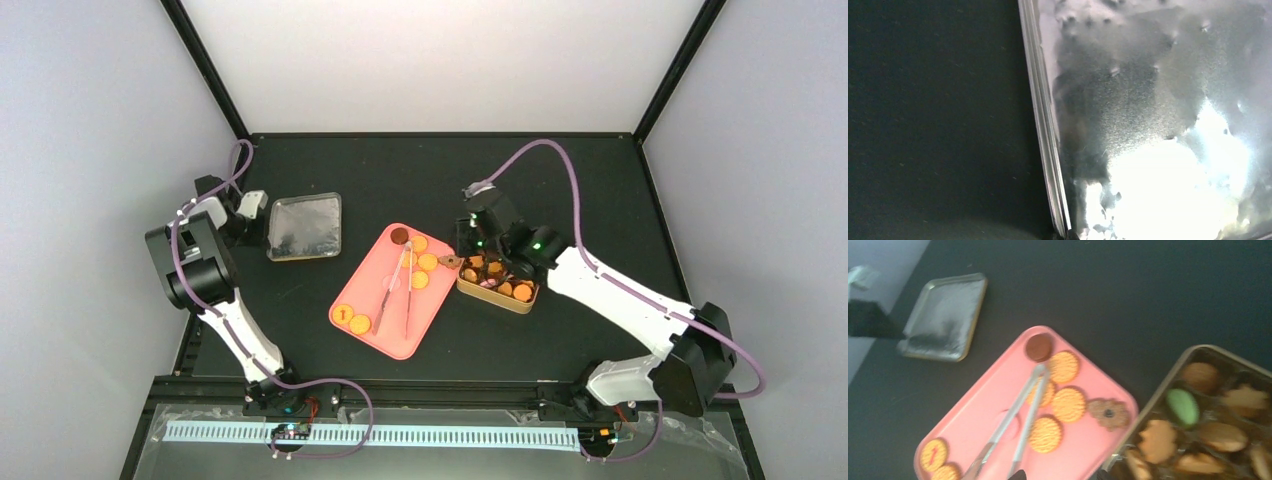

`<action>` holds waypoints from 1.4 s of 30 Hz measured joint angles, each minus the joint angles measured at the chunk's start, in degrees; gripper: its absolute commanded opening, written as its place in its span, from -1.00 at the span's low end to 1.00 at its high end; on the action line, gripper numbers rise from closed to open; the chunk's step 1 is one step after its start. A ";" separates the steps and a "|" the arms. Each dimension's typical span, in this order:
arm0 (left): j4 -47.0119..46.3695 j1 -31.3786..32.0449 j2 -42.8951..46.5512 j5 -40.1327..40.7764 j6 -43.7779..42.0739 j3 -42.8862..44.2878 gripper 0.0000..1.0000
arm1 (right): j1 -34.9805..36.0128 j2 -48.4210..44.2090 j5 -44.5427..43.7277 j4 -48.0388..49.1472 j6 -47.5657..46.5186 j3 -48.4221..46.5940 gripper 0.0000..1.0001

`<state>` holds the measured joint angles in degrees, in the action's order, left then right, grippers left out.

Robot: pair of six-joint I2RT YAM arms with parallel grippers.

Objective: Pack the cookies
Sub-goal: Pick up the box lid from the center of the board.

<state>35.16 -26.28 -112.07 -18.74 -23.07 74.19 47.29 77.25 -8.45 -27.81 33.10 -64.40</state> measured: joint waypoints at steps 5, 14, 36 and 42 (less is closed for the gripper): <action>1.57 0.07 3.52 -1.09 -0.52 -2.95 -0.97 | -7.39 -3.50 -2.05 -2.38 -0.07 2.45 -0.07; 4.44 1.81 16.96 -1.27 -2.25 -3.34 -0.97 | -23.85 -5.84 -7.74 -5.64 0.02 10.38 0.11; 9.86 14.08 38.18 4.26 -17.27 4.44 -0.97 | -40.30 7.91 12.15 8.31 0.50 16.33 0.14; 11.06 17.94 41.97 7.04 -21.81 1.57 -0.97 | -40.11 7.96 16.46 12.66 1.51 19.19 0.09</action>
<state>46.22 -8.34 -70.11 -11.70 -44.88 75.77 7.18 85.21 8.01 -15.16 34.61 -45.21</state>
